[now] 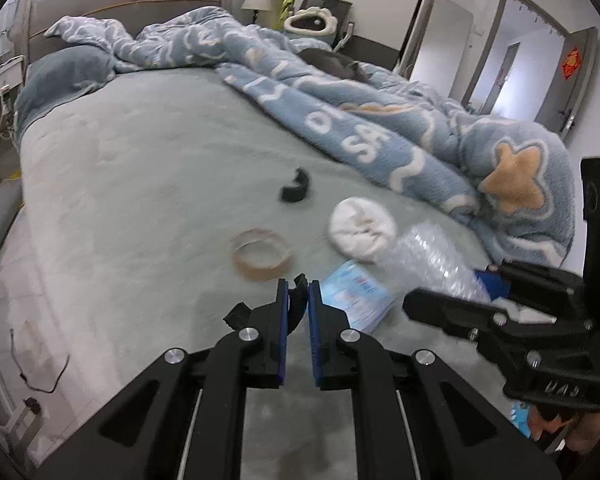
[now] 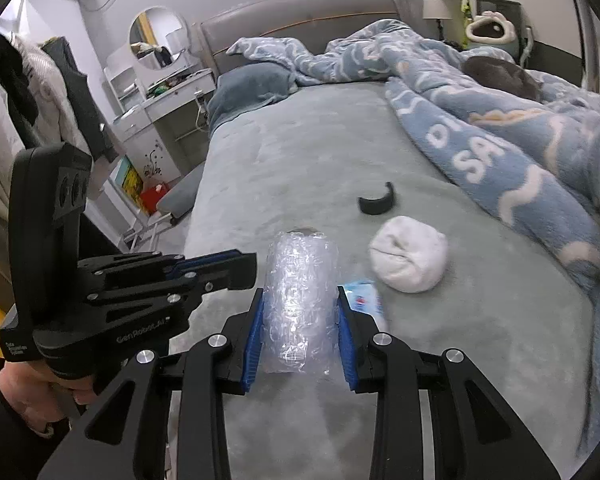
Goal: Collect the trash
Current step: 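Carry the tissue pack and bubble-wrap roll over the bin and release both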
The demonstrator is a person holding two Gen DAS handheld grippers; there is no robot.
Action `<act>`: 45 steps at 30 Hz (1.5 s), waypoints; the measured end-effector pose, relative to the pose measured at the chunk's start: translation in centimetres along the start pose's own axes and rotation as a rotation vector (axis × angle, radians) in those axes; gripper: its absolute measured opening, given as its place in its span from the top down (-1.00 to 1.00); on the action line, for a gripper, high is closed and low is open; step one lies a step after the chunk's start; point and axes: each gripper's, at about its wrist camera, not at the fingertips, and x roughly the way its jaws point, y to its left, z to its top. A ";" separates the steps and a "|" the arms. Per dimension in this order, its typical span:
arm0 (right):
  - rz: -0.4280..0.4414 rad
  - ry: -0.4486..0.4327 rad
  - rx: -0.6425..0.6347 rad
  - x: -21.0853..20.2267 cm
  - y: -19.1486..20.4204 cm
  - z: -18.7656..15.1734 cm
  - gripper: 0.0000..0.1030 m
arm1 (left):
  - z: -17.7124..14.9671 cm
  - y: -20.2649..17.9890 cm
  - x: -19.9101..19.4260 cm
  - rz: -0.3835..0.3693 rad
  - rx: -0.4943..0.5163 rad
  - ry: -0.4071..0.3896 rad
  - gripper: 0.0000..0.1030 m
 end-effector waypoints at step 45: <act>0.247 0.353 -0.290 14.5 21.5 -4.2 0.35 | -17.9 19.8 -6.2 0.095 -0.050 0.449 0.79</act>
